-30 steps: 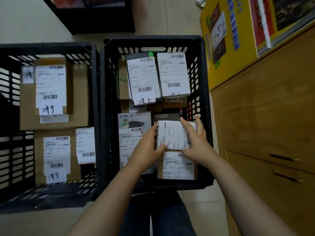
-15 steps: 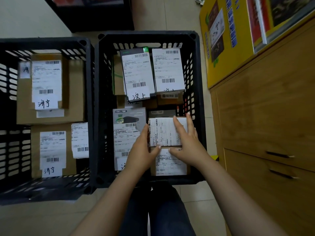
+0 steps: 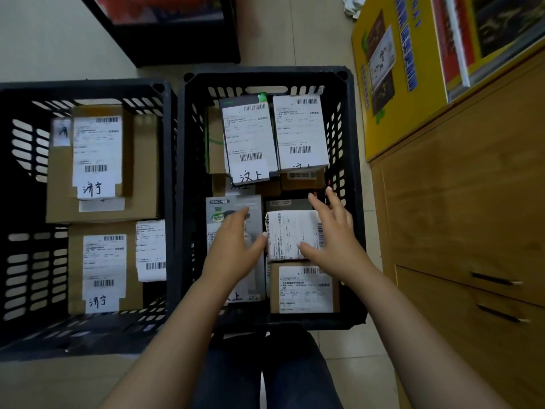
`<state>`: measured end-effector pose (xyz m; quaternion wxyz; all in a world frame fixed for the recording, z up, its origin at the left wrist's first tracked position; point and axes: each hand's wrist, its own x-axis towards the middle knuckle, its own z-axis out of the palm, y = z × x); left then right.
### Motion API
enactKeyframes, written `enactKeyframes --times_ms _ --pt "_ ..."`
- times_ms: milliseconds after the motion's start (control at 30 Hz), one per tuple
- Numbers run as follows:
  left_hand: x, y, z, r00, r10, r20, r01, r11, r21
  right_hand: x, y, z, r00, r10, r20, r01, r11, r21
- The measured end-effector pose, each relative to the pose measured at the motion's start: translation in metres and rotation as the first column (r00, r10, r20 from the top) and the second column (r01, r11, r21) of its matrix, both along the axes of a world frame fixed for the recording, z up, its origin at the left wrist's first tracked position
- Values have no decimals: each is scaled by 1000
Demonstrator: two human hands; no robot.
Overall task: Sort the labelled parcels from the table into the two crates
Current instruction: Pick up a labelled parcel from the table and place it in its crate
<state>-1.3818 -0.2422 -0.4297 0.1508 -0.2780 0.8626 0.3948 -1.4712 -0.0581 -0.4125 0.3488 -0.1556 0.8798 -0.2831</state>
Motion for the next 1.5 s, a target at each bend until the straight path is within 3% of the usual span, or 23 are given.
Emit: enactKeyframes --times_ms 133,300,700,1100,1500 --pt "-26 -33 -3 998 54 -22 -54 998 -11 -24 -39 3 998 -46 -38 43 997 -71" --pt "-63 -67 -12 996 67 -52 -66 998 16 -50 -88 -9 991 -127 44 130 988 -78" --pt "-83 -82 -31 995 83 -46 -72 974 215 -50 -123 -25 967 -236 96 242 969 -56" --pt "-84 -87 -34 994 103 -39 -94 977 191 -42 -145 -29 939 -306 159 328 934 -140" --pt "-80 -94 -34 995 57 -82 -42 985 165 -50 -144 -23 963 -241 118 251 964 -84"
